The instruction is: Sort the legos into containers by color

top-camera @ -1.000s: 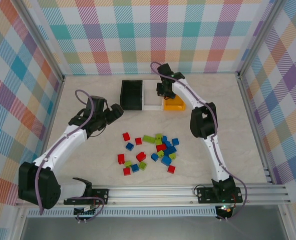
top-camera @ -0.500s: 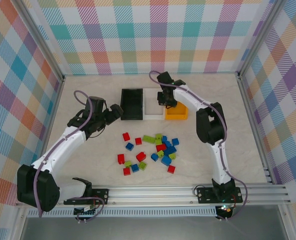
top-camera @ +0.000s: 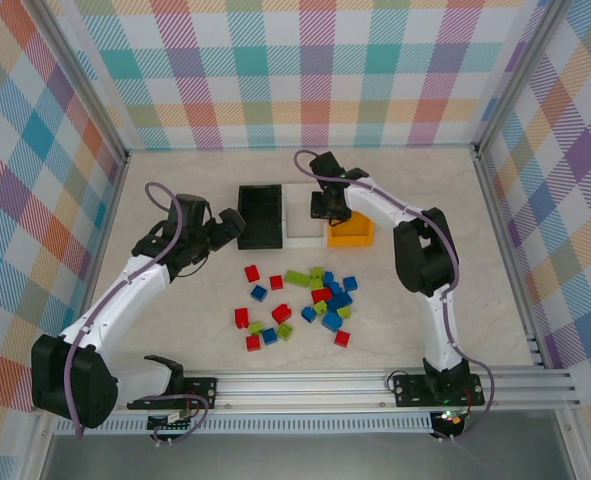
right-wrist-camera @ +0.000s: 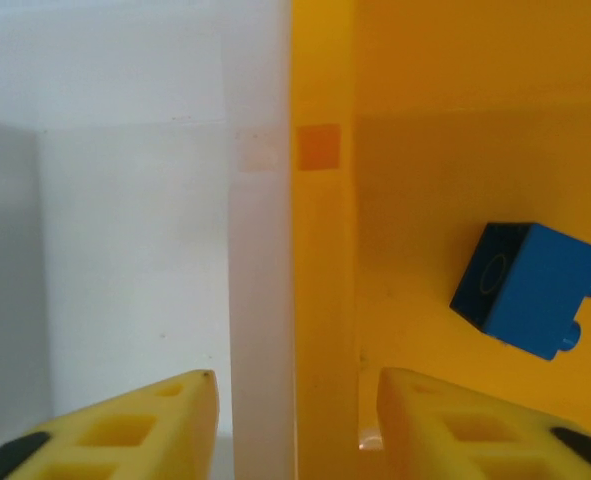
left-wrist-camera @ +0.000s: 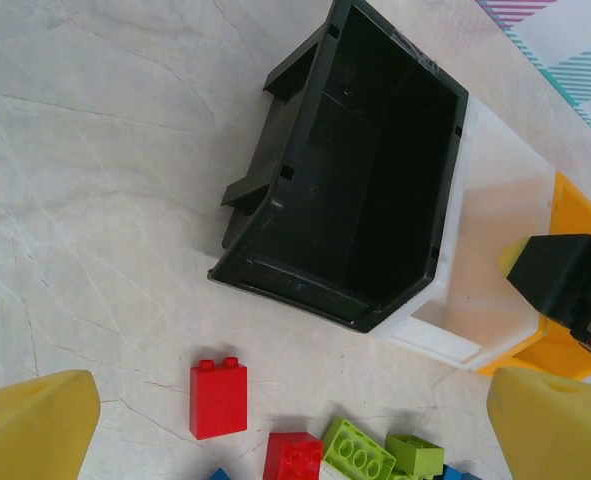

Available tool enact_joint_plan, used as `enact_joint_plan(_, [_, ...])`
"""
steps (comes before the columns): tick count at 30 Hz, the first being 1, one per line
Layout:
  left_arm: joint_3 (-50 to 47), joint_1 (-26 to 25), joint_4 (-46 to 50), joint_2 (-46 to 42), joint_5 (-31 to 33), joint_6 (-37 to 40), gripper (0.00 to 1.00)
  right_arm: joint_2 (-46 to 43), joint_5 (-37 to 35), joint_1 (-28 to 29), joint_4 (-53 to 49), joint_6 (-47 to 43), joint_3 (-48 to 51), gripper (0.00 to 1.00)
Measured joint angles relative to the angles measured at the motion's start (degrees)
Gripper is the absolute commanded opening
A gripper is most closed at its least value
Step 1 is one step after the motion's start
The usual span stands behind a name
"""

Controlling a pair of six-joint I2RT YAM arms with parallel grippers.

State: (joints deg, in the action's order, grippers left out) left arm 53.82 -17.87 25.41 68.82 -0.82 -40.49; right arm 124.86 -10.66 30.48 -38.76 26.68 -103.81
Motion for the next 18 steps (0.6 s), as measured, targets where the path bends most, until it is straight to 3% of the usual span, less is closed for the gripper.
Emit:
enact_joint_plan(5, [-0.17,0.00,0.02,-1.05,-0.02,0.02,1.00,-2.78,0.02,0.15,0.50,0.07,0.50,0.68])
enact_joint_plan(9, [-0.28,-0.11,-0.02,-2.75,-0.09,0.02,1.00,-12.28,0.31,1.38,2.40,0.17,7.85,0.71])
enact_joint_plan(15, [-1.66,-0.79,0.17,-5.86,-0.72,0.02,1.00,-30.40,5.01,8.04,4.57,-0.70,27.89,0.60])
enact_joint_plan(18, [-2.45,-1.09,0.66,-7.41,-1.29,0.02,1.00,-33.99,8.24,13.79,3.93,-1.60,36.35,0.56])
